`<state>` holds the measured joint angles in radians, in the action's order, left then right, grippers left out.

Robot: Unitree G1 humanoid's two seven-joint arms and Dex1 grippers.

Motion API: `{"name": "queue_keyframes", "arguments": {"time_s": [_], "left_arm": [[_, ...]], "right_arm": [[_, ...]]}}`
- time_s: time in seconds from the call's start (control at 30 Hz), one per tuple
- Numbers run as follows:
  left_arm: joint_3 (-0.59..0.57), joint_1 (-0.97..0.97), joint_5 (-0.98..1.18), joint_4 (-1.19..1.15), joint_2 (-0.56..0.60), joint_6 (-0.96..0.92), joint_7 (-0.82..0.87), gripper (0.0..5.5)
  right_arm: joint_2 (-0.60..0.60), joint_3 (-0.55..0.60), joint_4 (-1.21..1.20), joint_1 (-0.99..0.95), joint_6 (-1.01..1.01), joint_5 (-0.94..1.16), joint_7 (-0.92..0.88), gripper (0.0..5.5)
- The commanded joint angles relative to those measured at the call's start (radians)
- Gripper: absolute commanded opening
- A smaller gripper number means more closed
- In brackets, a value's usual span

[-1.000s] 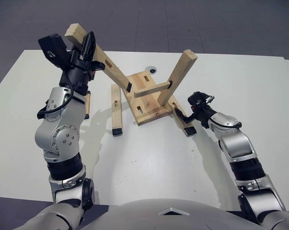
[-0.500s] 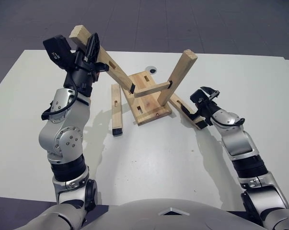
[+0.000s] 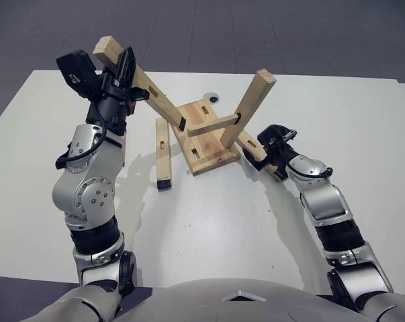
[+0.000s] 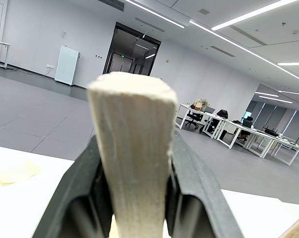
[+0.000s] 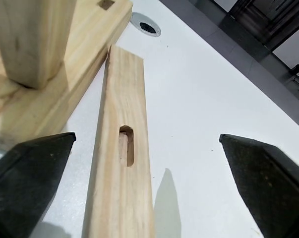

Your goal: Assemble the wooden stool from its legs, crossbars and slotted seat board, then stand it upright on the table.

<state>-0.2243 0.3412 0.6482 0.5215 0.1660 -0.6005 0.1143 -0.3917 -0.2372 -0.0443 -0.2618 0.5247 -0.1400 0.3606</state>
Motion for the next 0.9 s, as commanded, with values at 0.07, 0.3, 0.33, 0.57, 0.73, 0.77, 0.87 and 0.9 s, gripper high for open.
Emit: {"name": "queue_keyframes", "arguments": {"time_s": [0.07,0.3,0.33,0.57,0.73,0.77,0.87,0.9], "left_arm": [[-0.002,0.007,0.009,-0.001,-0.004,-0.021,0.001,1.04],[-0.024,0.009,-0.006,-0.026,0.009,-0.041,0.019,1.04],[-0.030,0.006,-0.011,-0.034,0.009,-0.043,0.027,1.04],[-0.065,-0.030,-0.001,-0.022,-0.017,-0.066,0.071,1.04],[-0.075,-0.079,0.060,0.080,-0.039,-0.133,0.113,1.04],[-0.079,-0.078,0.070,0.092,-0.044,-0.145,0.126,1.04],[-0.088,-0.071,0.089,0.109,-0.050,-0.163,0.157,1.04],[-0.092,-0.070,0.096,0.112,-0.054,-0.167,0.167,1.04]], "right_arm": [[0.031,-0.031,0.074,-0.008,-0.068,0.004,0.026,5.40],[0.024,-0.036,0.000,0.011,-0.083,0.009,0.072,5.40],[0.022,-0.037,-0.012,0.014,-0.079,0.008,0.076,5.40],[0.040,-0.034,-0.063,0.026,-0.037,0.020,0.087,5.40],[0.048,-0.034,-0.101,0.057,-0.009,0.021,0.080,5.40],[0.051,-0.034,-0.109,0.064,-0.003,0.020,0.075,5.40],[0.063,-0.034,-0.125,0.081,0.012,0.020,0.065,5.40],[0.066,-0.036,-0.128,0.084,0.015,0.019,0.062,5.40]]}}
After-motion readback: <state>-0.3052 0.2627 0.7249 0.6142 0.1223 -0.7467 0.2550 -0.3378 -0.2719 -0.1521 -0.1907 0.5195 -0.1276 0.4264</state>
